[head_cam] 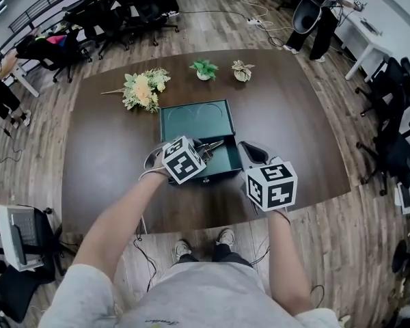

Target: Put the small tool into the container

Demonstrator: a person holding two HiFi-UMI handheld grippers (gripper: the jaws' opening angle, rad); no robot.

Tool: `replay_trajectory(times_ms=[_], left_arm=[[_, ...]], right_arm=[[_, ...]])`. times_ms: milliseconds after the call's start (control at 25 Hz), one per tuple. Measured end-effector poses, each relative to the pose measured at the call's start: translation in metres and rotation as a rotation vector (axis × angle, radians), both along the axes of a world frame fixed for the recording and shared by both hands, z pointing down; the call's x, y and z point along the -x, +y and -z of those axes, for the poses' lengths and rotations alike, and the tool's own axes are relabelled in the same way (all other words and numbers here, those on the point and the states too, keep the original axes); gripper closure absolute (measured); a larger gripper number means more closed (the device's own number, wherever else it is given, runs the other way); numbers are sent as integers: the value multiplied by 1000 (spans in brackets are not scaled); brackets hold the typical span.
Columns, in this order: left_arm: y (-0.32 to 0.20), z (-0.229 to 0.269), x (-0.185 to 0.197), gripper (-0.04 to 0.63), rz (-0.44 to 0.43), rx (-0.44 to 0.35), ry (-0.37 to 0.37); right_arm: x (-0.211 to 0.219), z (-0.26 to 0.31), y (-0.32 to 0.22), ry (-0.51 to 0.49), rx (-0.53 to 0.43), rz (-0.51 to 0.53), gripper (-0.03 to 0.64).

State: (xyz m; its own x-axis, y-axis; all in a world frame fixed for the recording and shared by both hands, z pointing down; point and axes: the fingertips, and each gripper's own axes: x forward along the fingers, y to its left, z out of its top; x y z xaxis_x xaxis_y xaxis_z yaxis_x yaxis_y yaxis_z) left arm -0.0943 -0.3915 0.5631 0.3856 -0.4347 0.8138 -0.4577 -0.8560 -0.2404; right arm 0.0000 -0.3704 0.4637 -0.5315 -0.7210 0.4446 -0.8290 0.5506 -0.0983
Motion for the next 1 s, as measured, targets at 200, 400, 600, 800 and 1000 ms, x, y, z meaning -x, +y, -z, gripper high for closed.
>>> replay_trajectory(times_ms=[200, 400, 600, 800, 1000], left_arm=[[-3, -3, -1, 589, 4, 4, 1], [-2, -2, -3, 588, 7, 7, 7], [0, -3, -6, 586, -15, 9, -6], [3, -4, -7, 583, -12, 12, 2], [4, -6, -8, 570, 17, 31, 41]], right_arm=[[1, -2, -3, 2, 4, 7, 614], [1, -4, -2, 2, 10, 10, 614], [-1, -5, -3, 0, 14, 5, 614], [-2, -5, 1, 2, 14, -5, 614], [-6, -5, 5, 1, 14, -24, 614]])
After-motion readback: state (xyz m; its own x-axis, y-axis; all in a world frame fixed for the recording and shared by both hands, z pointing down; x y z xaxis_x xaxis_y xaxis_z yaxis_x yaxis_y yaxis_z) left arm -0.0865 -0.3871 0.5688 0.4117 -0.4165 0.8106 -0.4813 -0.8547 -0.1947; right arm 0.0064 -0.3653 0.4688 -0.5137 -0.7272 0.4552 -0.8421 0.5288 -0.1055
